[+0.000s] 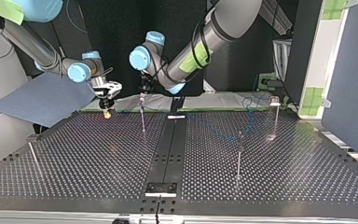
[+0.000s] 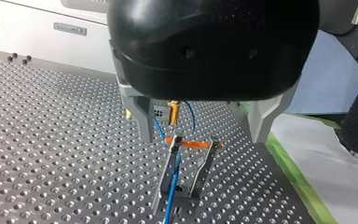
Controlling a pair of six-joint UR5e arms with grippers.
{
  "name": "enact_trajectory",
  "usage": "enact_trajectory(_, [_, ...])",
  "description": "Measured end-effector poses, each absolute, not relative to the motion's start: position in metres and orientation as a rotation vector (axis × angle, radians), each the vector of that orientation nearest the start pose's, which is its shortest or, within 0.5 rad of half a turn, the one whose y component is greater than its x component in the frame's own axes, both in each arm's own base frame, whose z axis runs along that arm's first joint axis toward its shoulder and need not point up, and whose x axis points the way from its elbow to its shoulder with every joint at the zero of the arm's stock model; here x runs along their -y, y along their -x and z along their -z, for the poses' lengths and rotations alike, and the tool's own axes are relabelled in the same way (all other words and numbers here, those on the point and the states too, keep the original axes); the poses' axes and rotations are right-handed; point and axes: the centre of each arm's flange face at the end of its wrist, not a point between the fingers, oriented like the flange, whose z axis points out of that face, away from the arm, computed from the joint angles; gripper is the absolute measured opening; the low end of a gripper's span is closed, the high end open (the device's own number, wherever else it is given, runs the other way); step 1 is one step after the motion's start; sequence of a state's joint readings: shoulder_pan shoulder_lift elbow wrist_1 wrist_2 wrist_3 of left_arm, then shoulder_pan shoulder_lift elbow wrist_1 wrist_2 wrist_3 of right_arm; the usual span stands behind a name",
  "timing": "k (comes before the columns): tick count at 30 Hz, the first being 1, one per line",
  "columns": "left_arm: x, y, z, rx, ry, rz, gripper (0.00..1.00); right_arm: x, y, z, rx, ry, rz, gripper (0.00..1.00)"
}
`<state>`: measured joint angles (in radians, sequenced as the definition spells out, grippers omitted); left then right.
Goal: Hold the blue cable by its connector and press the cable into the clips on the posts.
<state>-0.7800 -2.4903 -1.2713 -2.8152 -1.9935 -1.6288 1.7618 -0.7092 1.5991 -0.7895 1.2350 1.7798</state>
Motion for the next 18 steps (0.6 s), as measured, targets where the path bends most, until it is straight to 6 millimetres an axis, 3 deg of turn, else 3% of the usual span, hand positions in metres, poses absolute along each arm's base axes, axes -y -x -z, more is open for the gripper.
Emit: enact_trajectory(18, [0.5694, -0.4442, -0.0709, -1.804, -0.343, 0.216, 1.00, 0.6095, -0.2872, -0.0251, 1.200, -1.605, -1.677, 0.00])
